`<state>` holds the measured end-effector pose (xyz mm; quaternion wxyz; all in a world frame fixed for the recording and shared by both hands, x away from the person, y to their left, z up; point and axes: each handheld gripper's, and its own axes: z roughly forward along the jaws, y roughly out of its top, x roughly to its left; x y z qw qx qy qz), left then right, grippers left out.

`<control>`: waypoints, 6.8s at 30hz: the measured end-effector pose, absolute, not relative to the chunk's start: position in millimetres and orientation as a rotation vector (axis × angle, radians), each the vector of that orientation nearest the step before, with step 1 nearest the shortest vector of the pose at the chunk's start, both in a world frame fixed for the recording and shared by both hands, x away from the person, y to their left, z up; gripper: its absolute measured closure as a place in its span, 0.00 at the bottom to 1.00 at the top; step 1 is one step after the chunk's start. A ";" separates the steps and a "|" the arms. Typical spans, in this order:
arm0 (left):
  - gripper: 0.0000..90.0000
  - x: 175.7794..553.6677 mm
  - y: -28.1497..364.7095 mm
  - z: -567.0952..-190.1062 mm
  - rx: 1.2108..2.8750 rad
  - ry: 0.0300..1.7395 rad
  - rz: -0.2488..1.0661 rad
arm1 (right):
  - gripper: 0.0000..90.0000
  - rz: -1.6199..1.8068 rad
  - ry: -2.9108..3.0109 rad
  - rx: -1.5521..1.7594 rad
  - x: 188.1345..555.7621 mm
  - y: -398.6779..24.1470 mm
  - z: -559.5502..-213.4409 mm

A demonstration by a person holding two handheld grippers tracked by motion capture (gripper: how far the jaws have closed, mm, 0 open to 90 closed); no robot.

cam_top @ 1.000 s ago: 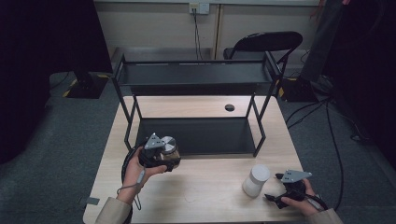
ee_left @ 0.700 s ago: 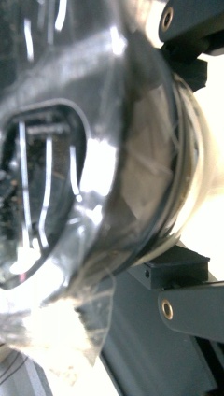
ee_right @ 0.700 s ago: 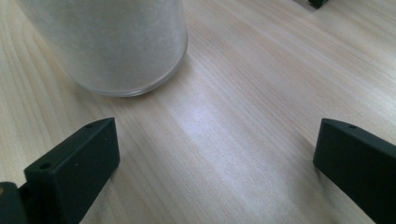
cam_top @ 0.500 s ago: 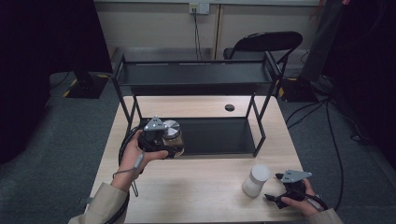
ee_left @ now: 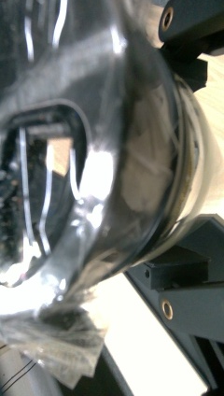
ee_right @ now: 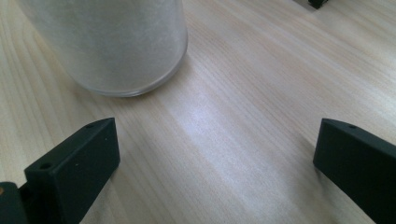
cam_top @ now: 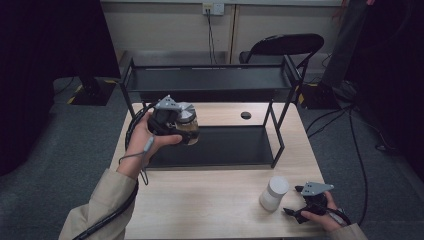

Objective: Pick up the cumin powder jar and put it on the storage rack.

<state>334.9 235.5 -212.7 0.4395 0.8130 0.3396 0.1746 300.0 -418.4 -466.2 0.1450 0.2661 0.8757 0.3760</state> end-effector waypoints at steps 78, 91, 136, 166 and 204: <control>0.29 422.4 175.5 -151.2 1.843 1.190 0.667 | 0.00 1.082 2.527 0.768 300.6 -418.8 -465.6; 0.05 399.6 182.4 -156.8 1.817 1.188 0.688 | 0.00 1.082 2.527 0.768 300.5 -418.8 -465.6; 0.01 310.6 246.9 -277.5 1.899 0.977 0.579 | 0.00 1.083 2.525 0.767 300.4 -418.8 -466.0; 0.01 282.5 264.2 -348.7 1.915 0.960 0.540 | 0.00 1.082 2.524 0.767 300.2 -418.7 -466.0; 0.01 268.8 271.4 -418.6 1.954 1.025 0.479 | 0.00 1.081 2.524 0.768 300.0 -418.4 -466.0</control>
